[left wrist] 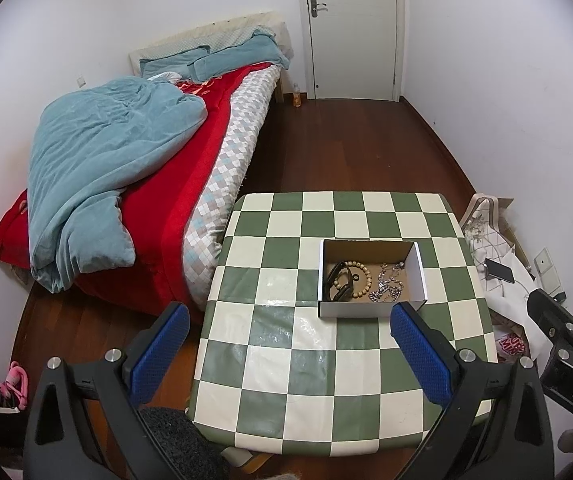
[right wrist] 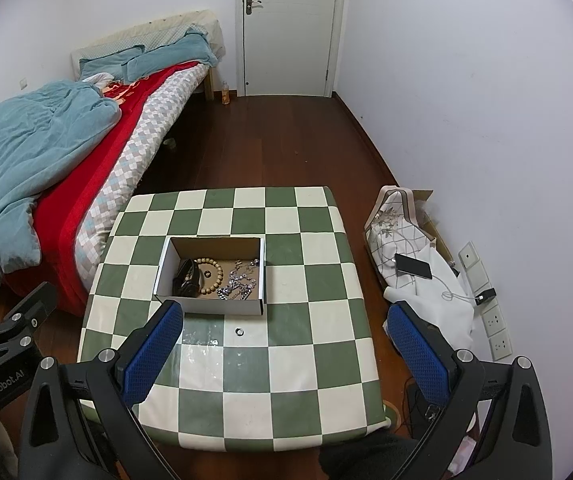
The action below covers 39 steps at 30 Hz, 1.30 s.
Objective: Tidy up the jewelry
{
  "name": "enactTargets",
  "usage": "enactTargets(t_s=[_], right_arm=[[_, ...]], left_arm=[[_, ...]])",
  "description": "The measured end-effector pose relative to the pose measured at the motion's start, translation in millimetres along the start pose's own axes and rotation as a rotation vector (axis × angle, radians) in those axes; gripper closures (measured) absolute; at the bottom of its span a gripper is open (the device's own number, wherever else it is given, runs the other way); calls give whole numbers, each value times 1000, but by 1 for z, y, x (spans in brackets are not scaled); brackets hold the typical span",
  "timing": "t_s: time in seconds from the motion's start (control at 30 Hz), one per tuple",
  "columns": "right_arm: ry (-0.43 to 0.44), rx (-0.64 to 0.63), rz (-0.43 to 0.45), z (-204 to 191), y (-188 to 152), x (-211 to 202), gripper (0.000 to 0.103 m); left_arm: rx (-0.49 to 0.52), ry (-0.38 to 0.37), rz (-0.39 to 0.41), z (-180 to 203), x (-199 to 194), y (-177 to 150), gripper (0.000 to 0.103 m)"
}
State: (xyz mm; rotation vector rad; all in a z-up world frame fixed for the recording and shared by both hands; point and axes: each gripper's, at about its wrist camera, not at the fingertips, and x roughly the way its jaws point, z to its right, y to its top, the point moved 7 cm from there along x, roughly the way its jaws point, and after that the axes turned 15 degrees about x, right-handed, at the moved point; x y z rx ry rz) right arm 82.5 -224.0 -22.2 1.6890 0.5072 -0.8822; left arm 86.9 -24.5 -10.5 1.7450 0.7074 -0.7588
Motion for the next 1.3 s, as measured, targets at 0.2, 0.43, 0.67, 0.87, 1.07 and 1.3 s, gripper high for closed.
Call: enactTargets(t_s=[0.2, 0.43, 0.67, 0.87, 1.07, 1.3], right_arm=[[2, 2, -1, 0, 1, -1, 0], [6, -3, -6, 1, 3, -2, 0], [6, -2, -6, 1, 3, -2, 0], [4, -3, -8, 0, 1, -2, 0], [4, -4, -7, -1, 0, -2, 0], [5, -2, -5, -1, 0, -2, 0]], left_arm=[[-1, 2, -1, -1, -1, 0, 0], [-1, 2, -1, -2, -1, 0, 0], [0, 3, -2, -2, -2, -1, 0], [-3, -3, 2, -1, -4, -3, 0], [-3, 0, 2, -2, -4, -3, 0], [-4, -10, 5, -1, -5, -2, 0]])
